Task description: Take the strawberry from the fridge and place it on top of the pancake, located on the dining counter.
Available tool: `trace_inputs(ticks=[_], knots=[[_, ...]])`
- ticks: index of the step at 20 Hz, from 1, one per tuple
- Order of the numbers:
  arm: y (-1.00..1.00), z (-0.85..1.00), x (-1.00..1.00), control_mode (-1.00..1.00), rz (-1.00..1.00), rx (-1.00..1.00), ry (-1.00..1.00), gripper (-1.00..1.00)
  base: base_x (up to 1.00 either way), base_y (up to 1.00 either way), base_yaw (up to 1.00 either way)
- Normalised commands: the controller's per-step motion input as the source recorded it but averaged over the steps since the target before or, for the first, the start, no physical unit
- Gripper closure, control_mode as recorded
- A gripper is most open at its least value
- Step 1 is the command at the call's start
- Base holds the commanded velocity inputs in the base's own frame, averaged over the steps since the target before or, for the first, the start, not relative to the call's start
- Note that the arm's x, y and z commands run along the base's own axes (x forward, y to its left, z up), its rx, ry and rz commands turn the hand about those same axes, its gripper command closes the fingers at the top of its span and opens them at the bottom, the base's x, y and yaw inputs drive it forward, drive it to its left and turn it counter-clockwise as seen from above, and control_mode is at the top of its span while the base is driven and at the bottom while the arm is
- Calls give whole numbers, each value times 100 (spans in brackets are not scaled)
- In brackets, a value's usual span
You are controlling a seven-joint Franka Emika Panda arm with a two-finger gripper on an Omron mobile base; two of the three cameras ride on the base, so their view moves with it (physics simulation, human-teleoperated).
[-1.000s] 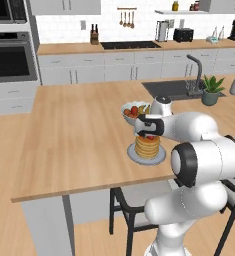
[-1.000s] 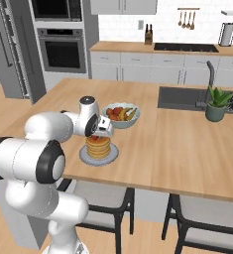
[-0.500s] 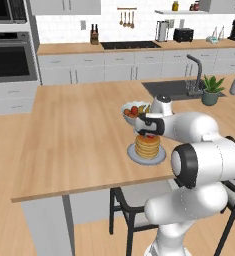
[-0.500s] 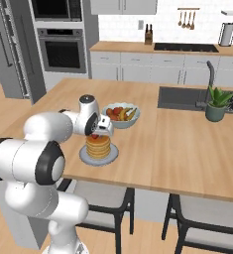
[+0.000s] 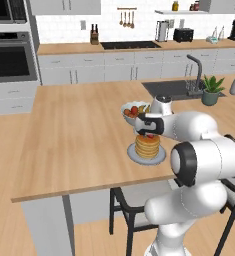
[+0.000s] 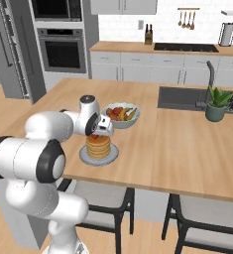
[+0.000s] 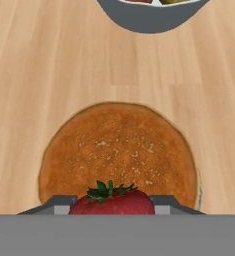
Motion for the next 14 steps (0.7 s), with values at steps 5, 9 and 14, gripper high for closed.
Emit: trace_inputs(ticks=[5,9,14], knots=[[0,-18,3,-100,0,0,0,100,0,0,0],[0,-8,-1,-100,0,0,0,-100,0,0,0],[0,0,-25,-100,0,0,-9,-100,0,0,0]])
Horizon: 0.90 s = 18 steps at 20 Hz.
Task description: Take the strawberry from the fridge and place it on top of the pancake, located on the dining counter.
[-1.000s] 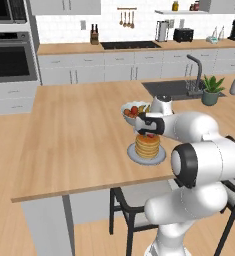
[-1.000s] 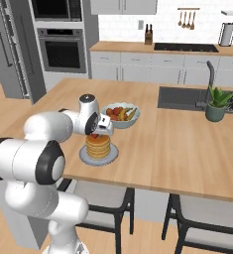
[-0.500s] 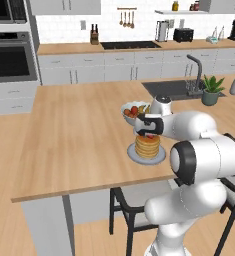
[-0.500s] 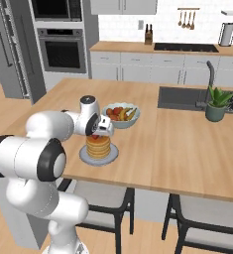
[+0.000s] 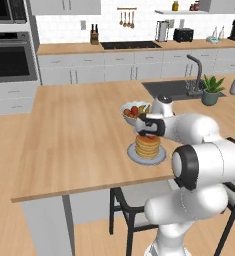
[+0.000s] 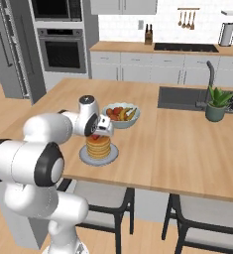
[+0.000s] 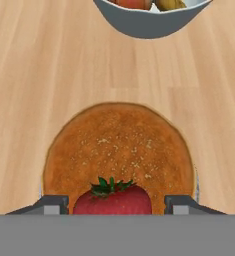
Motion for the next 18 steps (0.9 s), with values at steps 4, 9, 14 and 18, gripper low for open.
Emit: trace_inputs(ticks=[4,9,14,18], knots=[[0,0,-26,-100,0,0,-9,-100,0,0,0],[0,36,-21,-100,0,0,-26,-100,0,0,0],[0,79,-40,-100,0,0,-23,-100,0,0,0],[0,79,-94,-100,0,-2,-12,-100,0,0,0]])
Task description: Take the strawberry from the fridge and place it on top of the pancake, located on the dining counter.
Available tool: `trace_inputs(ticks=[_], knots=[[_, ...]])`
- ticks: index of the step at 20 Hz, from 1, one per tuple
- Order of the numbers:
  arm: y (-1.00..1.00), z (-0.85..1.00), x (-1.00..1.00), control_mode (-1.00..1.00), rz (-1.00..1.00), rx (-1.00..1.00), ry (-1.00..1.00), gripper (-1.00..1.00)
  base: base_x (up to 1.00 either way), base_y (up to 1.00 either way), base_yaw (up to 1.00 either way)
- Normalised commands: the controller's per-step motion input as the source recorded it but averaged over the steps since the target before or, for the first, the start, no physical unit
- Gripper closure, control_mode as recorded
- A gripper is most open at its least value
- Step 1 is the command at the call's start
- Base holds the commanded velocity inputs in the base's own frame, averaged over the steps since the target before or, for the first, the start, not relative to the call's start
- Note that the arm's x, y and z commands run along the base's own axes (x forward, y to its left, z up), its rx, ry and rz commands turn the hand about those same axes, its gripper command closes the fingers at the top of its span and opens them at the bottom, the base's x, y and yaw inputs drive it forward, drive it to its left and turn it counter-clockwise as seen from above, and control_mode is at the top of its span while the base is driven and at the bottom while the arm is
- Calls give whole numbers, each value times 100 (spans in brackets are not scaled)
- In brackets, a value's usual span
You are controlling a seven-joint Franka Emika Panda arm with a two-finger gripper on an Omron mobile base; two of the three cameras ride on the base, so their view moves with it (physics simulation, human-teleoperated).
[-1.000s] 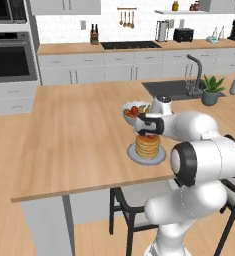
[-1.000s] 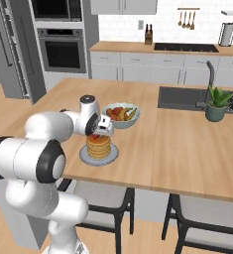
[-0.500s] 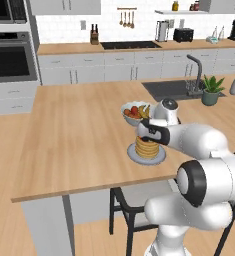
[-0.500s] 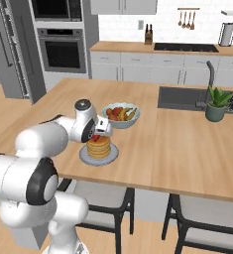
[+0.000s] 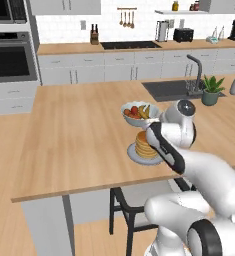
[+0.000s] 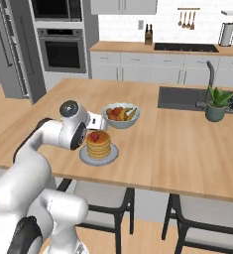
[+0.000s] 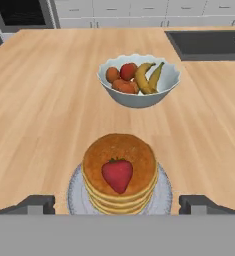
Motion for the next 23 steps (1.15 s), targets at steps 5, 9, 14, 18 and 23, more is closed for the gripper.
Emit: trace_inputs(ticks=[5,9,14,18,23], knots=[[0,93,-100,-100,-2,-1,-4,-100,0,0,0],[0,86,-100,-100,-3,0,0,-100,0,0,0],[0,75,-100,-100,-2,0,0,-100,0,0,0],[0,56,-100,-100,-2,0,0,-100,0,0,0],[3,53,-100,-100,-1,0,-1,-100,0,0,0]])
